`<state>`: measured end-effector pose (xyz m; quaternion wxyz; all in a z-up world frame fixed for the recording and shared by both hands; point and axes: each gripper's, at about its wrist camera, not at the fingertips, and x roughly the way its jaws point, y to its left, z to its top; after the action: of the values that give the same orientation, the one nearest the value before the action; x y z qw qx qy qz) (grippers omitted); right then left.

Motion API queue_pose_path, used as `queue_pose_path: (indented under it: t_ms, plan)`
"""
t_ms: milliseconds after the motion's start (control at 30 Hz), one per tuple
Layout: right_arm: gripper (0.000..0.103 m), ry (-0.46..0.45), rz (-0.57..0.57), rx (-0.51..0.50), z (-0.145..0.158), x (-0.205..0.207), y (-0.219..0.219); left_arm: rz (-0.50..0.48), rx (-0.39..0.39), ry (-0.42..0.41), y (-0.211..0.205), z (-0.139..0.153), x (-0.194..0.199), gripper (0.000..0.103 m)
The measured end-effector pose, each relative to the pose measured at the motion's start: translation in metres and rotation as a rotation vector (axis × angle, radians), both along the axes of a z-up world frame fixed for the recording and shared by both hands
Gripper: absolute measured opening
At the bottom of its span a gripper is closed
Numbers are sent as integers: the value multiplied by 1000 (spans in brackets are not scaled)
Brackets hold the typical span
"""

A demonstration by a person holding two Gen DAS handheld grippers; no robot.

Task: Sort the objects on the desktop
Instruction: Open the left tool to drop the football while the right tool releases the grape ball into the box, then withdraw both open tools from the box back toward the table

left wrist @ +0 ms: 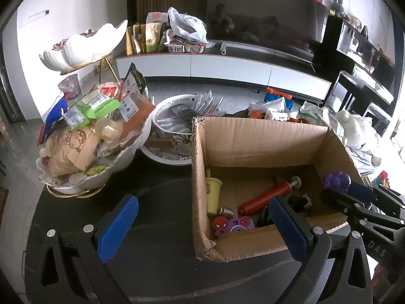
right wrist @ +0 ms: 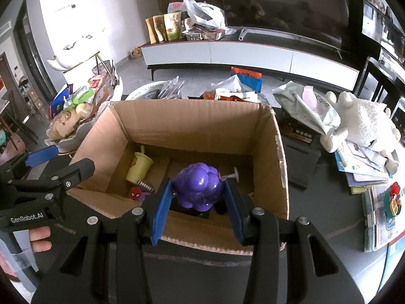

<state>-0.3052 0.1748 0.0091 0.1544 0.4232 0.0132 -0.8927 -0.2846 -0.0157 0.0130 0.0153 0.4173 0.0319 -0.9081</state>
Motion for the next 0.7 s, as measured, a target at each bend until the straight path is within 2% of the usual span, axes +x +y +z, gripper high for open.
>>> queue_pose_path:
  t_ms: [67, 100, 167, 267, 367, 500, 600, 700]
  plan:
    - [66, 13, -13, 1, 1, 1, 1, 0, -2, 1, 0, 0, 0, 102]
    - [69, 20, -18, 1, 2, 1, 2, 0, -3, 1, 0, 0, 1, 102]
    - [84, 20, -27, -4, 3, 0, 3, 1, -3, 0, 0, 0, 1, 102]
    - [86, 30, -26, -12, 4, 1, 4, 7, -3, 3, -2, 1, 1, 102]
    - [95, 39, -20, -10, 4, 3, 4, 17, 2, 8, -5, 3, 3, 102]
    - [101, 66, -24, 2, 6, 8, 4, 20, -6, 17, -5, 5, 4, 102]
    - [102, 84, -21, 12, 7, 12, 3, 18, -19, 21, -3, 6, 6, 102]
    - [102, 67, 16, -38, 8, 16, 3, 16, -32, 25, -1, 6, 7, 102]
